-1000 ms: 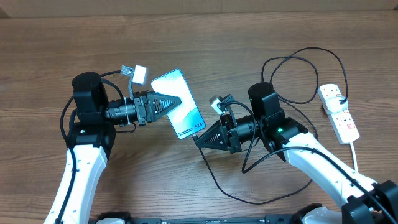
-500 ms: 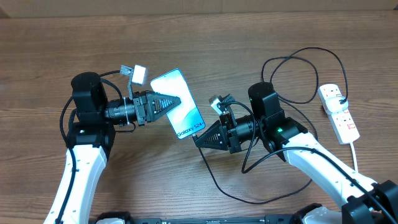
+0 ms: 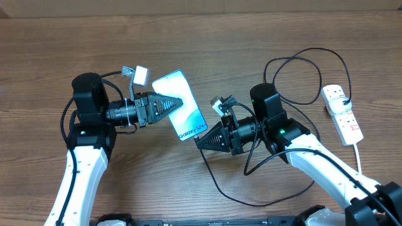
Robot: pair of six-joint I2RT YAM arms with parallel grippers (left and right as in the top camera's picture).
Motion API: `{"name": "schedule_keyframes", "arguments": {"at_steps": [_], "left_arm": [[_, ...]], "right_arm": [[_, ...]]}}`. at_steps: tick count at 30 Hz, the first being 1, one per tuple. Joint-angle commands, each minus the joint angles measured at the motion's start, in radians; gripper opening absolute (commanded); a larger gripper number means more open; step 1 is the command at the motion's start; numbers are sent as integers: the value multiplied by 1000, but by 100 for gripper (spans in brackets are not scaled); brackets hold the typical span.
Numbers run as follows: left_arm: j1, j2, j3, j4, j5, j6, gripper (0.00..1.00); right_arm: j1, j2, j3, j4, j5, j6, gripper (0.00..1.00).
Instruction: Plug charger to phone and switch on socket
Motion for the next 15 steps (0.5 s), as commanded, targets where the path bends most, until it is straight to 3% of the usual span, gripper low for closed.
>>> {"name": "schedule_keyframes", "arguments": {"at_steps": [1,15], "left_arm": [[-8,2,10,0,81,6,4],[-8,2,10,-90,152,153,4]], "right_arm": [[0,2,-5,10,26,3,4],[-3,2,-5,112,25,60,4]]}}
